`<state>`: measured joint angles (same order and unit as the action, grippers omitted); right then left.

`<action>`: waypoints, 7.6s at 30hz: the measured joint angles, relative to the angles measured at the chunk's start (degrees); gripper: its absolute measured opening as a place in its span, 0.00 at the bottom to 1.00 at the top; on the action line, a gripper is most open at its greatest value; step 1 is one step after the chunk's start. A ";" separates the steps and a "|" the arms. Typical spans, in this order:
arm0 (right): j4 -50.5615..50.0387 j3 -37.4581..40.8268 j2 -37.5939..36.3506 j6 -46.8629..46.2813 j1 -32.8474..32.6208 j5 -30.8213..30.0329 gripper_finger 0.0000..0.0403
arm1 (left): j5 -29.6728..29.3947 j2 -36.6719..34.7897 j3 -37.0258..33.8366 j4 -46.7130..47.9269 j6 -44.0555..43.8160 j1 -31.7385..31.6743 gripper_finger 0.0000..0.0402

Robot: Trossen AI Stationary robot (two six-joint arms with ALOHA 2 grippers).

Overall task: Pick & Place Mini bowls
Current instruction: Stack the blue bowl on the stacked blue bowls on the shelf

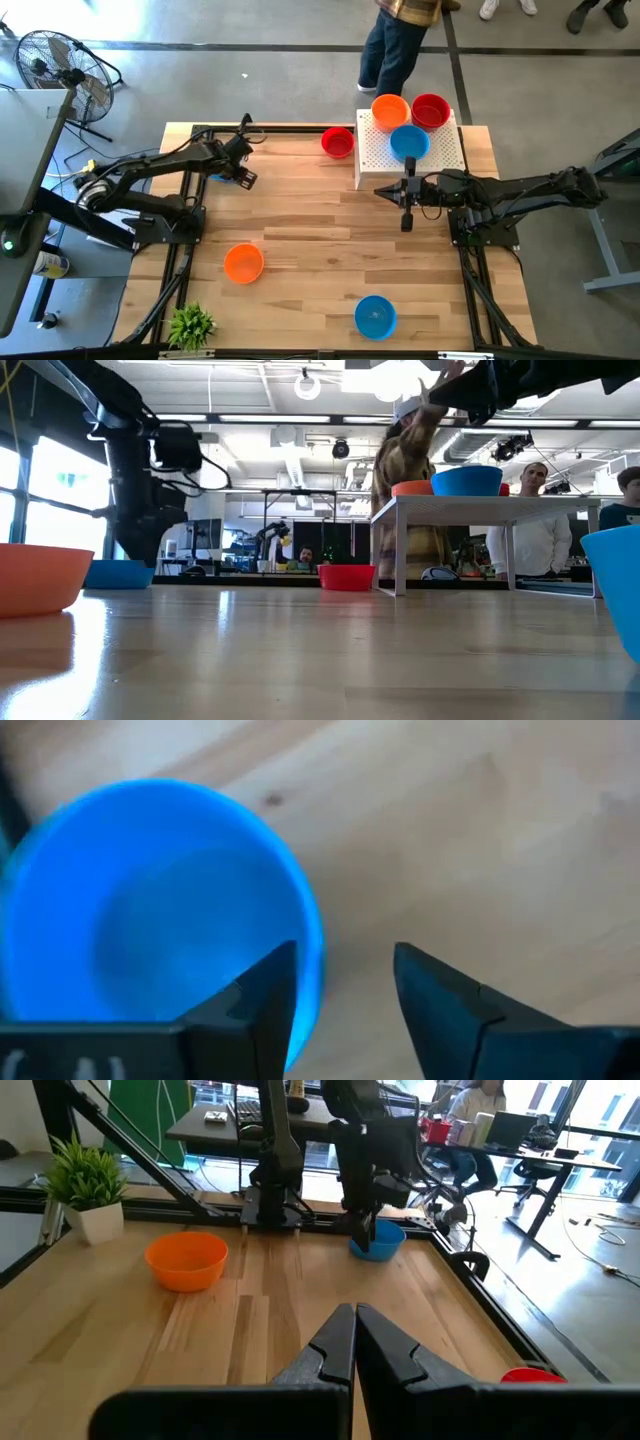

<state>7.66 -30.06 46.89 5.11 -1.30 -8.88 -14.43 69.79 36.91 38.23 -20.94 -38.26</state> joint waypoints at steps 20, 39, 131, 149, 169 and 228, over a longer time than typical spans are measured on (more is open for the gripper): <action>0.01 0.00 0.00 0.20 0.00 -1.70 0.00 | 12.65 3.14 0.02 -14.62 -3.53 22.28 0.02; 0.41 -0.03 0.02 -0.16 0.00 -1.70 0.00 | 14.32 12.01 4.28 -27.76 -12.52 36.50 0.17; -36.27 -42.50 53.25 27.77 -13.63 -8.46 0.28 | 24.87 22.24 18.73 -27.62 -6.41 29.68 0.00; -37.69 -43.39 55.54 30.94 -12.20 -3.78 0.01 | 25.32 22.03 18.75 -28.29 -4.26 29.67 0.09; -39.28 -43.39 55.30 22.30 -11.82 0.06 0.00 | 7.99 2.08 -0.23 -50.63 7.64 34.64 0.44; -83.95 -54.52 33.73 0.94 29.83 3.44 0.03 | 1.96 -8.17 -23.15 -81.35 13.81 37.18 0.04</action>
<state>-76.28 -84.58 80.62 6.04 28.53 -5.45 -12.47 61.63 13.76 -43.11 -7.14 -1.08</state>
